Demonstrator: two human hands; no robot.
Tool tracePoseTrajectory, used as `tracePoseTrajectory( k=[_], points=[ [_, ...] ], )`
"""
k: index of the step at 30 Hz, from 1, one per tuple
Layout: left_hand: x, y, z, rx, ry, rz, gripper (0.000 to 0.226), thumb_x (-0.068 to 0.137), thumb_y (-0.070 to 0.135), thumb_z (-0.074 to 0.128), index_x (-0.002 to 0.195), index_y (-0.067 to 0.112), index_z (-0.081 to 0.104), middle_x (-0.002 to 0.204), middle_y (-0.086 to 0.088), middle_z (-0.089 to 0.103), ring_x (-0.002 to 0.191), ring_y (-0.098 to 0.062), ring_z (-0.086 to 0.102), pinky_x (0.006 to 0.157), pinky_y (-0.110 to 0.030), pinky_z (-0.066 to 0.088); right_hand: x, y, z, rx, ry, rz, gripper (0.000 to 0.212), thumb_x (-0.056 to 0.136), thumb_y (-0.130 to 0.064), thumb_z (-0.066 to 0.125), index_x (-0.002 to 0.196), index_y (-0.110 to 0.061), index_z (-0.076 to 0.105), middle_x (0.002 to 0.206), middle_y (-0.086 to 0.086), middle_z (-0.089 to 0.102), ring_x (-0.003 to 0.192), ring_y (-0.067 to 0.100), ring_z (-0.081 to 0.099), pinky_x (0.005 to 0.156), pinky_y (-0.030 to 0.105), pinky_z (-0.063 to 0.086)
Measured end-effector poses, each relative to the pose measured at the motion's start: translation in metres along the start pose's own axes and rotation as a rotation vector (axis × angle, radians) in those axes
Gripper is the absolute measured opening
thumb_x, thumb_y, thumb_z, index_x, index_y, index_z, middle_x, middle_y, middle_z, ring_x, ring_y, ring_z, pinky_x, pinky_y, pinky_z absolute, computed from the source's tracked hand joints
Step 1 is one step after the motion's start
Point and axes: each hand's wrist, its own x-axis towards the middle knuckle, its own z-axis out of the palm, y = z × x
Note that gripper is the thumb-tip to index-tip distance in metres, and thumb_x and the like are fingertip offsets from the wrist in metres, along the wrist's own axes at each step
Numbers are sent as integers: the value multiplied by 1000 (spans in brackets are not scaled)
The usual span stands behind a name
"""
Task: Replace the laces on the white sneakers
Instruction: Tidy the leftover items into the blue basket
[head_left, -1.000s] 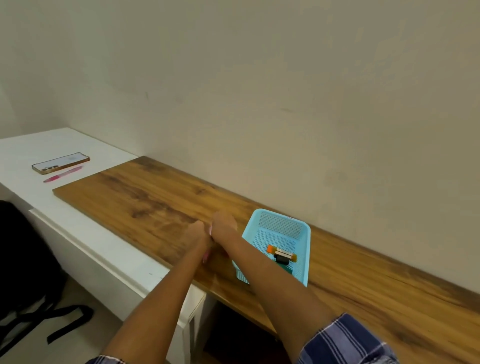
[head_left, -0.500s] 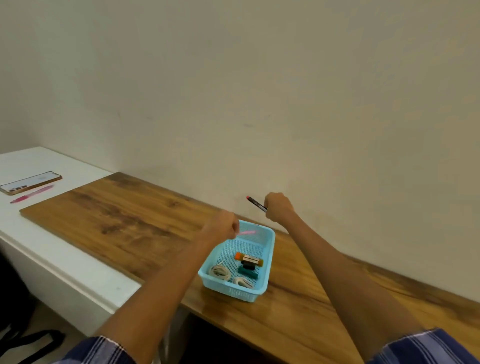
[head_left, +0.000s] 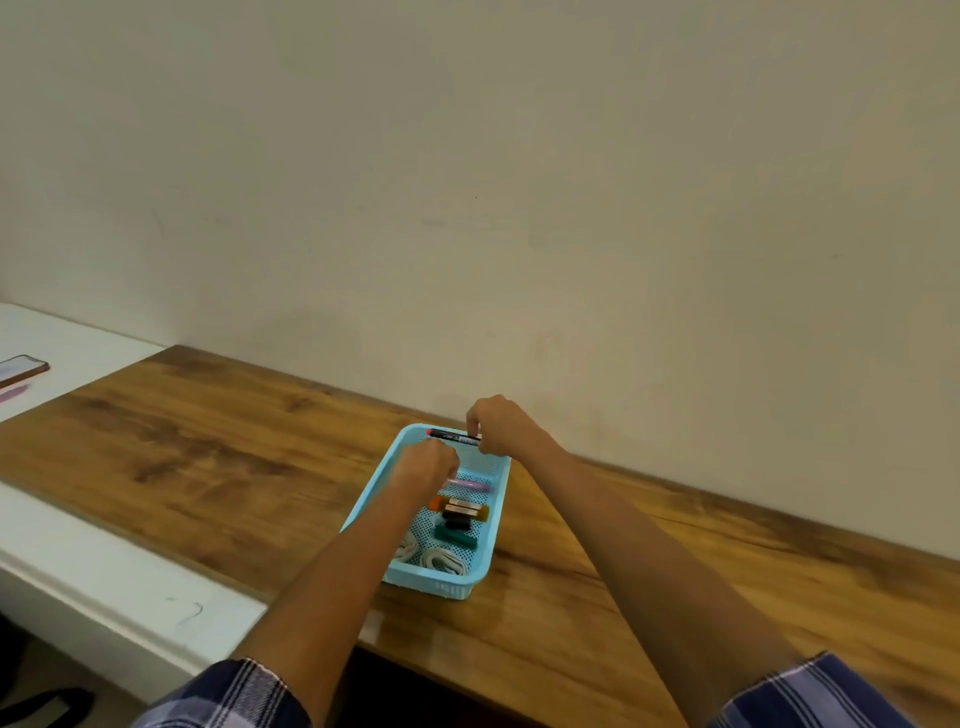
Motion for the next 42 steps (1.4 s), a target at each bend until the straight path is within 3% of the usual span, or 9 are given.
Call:
tracePoseTrajectory(
  k=[3,9,12,17,25,27,34,38,42],
  points=[
    [-4,-4,3,-184,79,-29,26,90,6,59,115,9,63,111,-6,67,100,-19,64,86,-29,51,2,-2,9,-28,0,-1,25,88,5,53,109,0,64,110,17,64,95,27,61,77,30,48],
    [-28,-37,-10,-629,511,-230,11,86,5,63,94,7,69,88,-4,67,77,-12,57,59,-17,39,0,-17,19,-72,-23,-25,30,90,4,51,119,-1,58,118,18,58,105,30,59,83,32,47],
    [-32,-48,-11,-600,425,-193,13,84,4,64,95,7,71,93,-9,71,79,-16,62,71,-24,47,5,-29,28,-98,9,-34,30,89,5,52,117,-1,59,117,18,59,104,30,60,84,32,48],
    [-36,-39,-13,-9,151,-67,26,90,17,61,115,16,66,112,-3,66,102,-17,61,73,-24,43,12,-35,37,-128,-15,35,26,90,4,52,115,0,59,117,17,61,106,30,61,86,33,49],
    [-26,-23,-9,376,141,-3,19,96,11,50,111,9,60,113,-7,64,103,-21,62,78,-28,48,16,-30,47,-98,-79,56,25,91,-2,54,113,-5,64,105,12,65,89,27,61,80,31,48],
    [-25,-19,-9,382,129,-6,20,97,8,47,113,8,59,115,-7,63,107,-21,59,82,-28,48,15,-29,49,-92,-76,61,25,90,1,53,112,-3,64,88,10,60,84,27,57,75,30,47],
    [-25,-9,-10,214,111,-95,25,99,13,45,120,4,56,122,-9,60,110,-20,60,86,-26,48,12,-28,42,-45,89,89,26,88,5,52,111,-3,62,109,14,64,98,27,62,79,32,50],
    [-25,5,0,97,-6,-129,27,94,8,52,121,1,56,122,-12,60,111,-23,60,88,-29,48,8,-26,40,17,75,116,25,89,2,51,112,-2,61,110,15,64,99,28,63,77,32,50],
    [-24,7,4,34,17,-195,25,94,8,54,118,3,59,119,-10,62,107,-22,62,85,-27,48,4,-21,43,33,33,97,29,88,5,50,112,-4,65,111,15,65,99,29,64,76,30,49]
  ],
)
